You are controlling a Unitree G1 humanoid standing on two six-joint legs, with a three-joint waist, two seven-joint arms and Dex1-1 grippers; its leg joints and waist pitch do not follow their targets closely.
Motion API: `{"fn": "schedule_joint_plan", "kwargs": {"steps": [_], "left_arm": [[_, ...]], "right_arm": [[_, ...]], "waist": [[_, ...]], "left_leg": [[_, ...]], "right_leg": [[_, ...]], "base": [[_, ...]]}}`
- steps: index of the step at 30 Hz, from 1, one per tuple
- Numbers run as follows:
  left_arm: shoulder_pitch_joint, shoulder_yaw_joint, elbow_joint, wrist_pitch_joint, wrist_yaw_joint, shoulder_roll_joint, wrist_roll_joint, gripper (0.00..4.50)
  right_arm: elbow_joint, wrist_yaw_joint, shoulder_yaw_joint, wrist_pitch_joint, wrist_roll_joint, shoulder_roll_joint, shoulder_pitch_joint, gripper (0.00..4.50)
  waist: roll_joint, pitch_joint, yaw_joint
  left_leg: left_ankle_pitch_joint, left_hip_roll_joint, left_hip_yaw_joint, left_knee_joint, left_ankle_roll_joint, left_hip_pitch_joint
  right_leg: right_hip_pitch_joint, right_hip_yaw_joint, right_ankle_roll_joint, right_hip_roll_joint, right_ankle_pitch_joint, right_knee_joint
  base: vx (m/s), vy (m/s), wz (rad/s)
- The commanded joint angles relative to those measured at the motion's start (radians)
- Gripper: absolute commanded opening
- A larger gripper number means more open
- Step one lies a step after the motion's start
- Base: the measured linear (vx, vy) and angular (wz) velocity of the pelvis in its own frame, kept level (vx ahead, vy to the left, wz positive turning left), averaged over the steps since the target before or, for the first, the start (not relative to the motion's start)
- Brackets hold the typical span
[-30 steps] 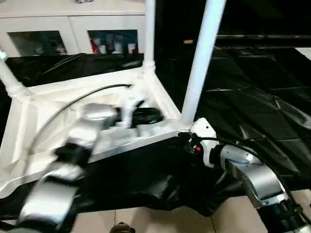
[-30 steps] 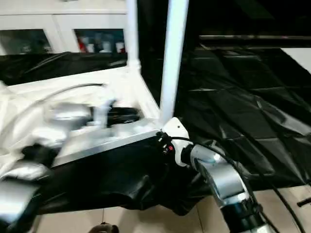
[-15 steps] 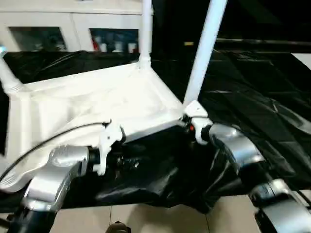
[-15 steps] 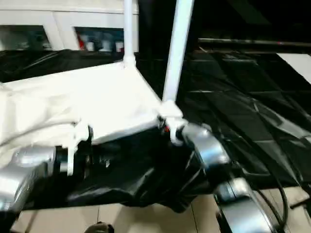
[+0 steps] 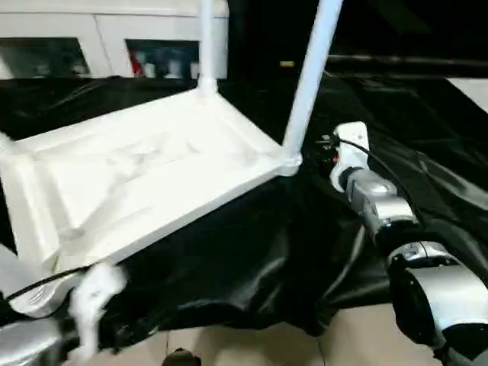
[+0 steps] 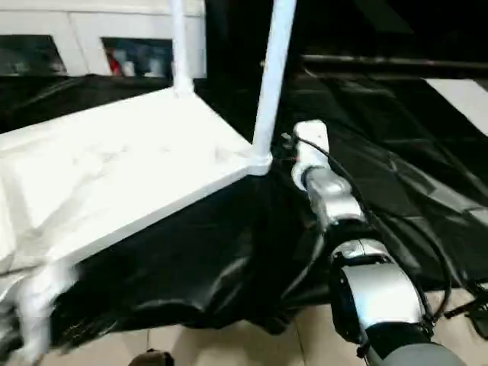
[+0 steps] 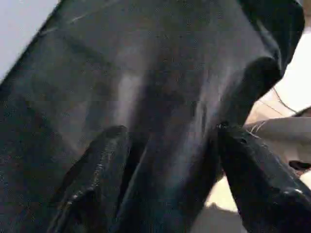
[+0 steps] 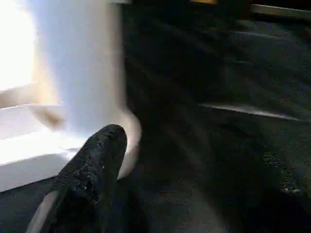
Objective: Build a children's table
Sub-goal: Rotate table base
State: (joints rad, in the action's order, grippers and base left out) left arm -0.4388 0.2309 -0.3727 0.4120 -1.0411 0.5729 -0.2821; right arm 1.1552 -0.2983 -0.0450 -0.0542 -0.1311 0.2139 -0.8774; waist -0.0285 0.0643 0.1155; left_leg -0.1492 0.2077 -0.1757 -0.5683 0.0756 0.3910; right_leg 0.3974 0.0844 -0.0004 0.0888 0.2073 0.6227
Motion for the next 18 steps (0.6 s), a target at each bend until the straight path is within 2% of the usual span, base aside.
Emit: {"fn": "schedule_joint_plan", "kwargs": {"steps": [1,2,4,5,7,8,9,11,12,14,15,18], "left_arm": [[-0.02,0.04,-0.038,0.005,-0.031,0.016,-0.029,3.56],[-0.074,0.094,-0.052,0.031,-0.075,0.043,-0.063,3.77],[-0.12,0.141,-0.051,0.034,-0.108,0.073,-0.089,3.86],[-0.12,0.141,-0.051,0.034,-0.108,0.073,-0.089,3.93],[-0.173,0.223,-0.027,0.032,-0.153,0.119,-0.122,4.1],[-0.202,0.279,-0.01,0.032,-0.186,0.145,-0.14,4.22],[-0.202,0.279,-0.01,0.032,-0.186,0.145,-0.14,4.29],[-0.248,0.364,0.015,0.056,-0.249,0.192,-0.162,4.42],[-0.271,0.401,0.026,0.073,-0.279,0.217,-0.164,4.47],[-0.326,0.48,0.058,0.114,-0.336,0.285,-0.166,4.47],[-0.327,0.483,0.059,0.115,-0.338,0.287,-0.166,4.47],[-0.309,0.532,0.089,0.122,-0.329,0.306,-0.181,4.47]], "right_arm": [[-0.001,-0.038,-0.01,-0.013,-0.017,0.008,0.019,3.17],[-0.017,-0.091,0.0,-0.014,-0.017,0.011,0.047,3.17],[-0.038,-0.143,0.014,-0.019,-0.011,0.01,0.076,3.17],[-0.038,-0.143,0.014,-0.019,-0.011,0.01,0.076,3.17],[-0.092,-0.259,0.048,-0.025,-0.007,0.009,0.129,3.17],[-0.139,-0.336,0.07,-0.026,-0.009,0.008,0.165,3.17],[-0.139,-0.336,0.07,-0.026,-0.009,0.008,0.165,3.17],[-0.213,-0.422,0.102,-0.017,-0.012,0.013,0.218,3.17],[-0.241,-0.449,0.115,-0.015,-0.011,0.017,0.237,3.17],[-0.28,-0.479,0.121,-0.014,-0.011,0.021,0.267,3.17],[-0.281,-0.479,0.121,-0.015,-0.011,0.021,0.268,3.17],[-0.285,-0.48,0.114,-0.011,-0.013,0.019,0.272,3.17]], "waist": [[0.016,-0.06,0.002],[0.015,-0.058,0.004],[0.018,-0.053,0.007],[0.018,-0.052,0.007],[0.016,-0.049,0.01],[0.018,-0.046,0.012],[0.017,-0.045,0.013],[0.016,-0.046,0.016],[0.021,-0.042,0.02],[0.022,-0.04,0.022],[0.02,-0.041,0.021],[0.023,-0.038,0.029]], "left_leg": [[-0.254,0.023,0.002,0.061,-0.029,-0.016],[-0.288,0.024,-0.002,0.059,-0.033,-0.023],[-0.32,0.027,-0.002,0.064,-0.028,-0.019],[-0.335,0.028,-0.001,0.067,-0.023,-0.022],[-0.376,0.028,-0.003,0.066,-0.015,-0.026],[-0.407,0.028,0.001,0.072,-0.009,-0.022],[-0.416,0.03,0.002,0.074,-0.006,-0.024],[-0.429,0.032,0.005,0.076,0.005,-0.027],[-0.457,0.032,0.005,0.079,0.008,-0.032],[-0.475,0.031,0.008,0.082,0.016,-0.031],[-0.483,0.032,0.009,0.083,0.019,-0.032],[-0.541,0.034,0.012,0.083,0.036,-0.045]], "right_leg": [[-0.041,-0.047,-0.214,0.043,0.064,-0.061],[-0.037,-0.048,-0.217,0.041,0.107,-0.064],[-0.035,-0.047,-0.209,0.04,0.169,-0.068],[-0.034,-0.047,-0.206,0.04,0.193,-0.071],[-0.029,-0.051,-0.196,0.042,0.248,-0.077],[-0.029,-0.053,-0.178,0.044,0.313,-0.082],[-0.029,-0.054,-0.17,0.044,0.33,-0.086],[-0.026,-0.057,-0.168,0.044,0.352,-0.085],[-0.017,-0.063,-0.162,0.043,0.385,-0.09],[-0.017,-0.067,-0.158,0.04,0.408,-0.09],[-0.016,-0.067,-0.158,0.04,0.418,-0.092],[-0.006,-0.071,-0.163,0.045,0.464,-0.099]], "base": [[0.0,0.0,0.0],[0.0,0.0,0.0],[0.0,0.0,0.0],[0.0,0.0,0.0],[0.0,0.0,0.0],[0.0,0.0,0.0],[0.0,0.0,0.0],[0.0,0.0,0.0],[0.0,0.0,0.0],[0.0,0.0,0.0],[0.0,0.0,0.0],[0.0,0.0,0.0]]}}
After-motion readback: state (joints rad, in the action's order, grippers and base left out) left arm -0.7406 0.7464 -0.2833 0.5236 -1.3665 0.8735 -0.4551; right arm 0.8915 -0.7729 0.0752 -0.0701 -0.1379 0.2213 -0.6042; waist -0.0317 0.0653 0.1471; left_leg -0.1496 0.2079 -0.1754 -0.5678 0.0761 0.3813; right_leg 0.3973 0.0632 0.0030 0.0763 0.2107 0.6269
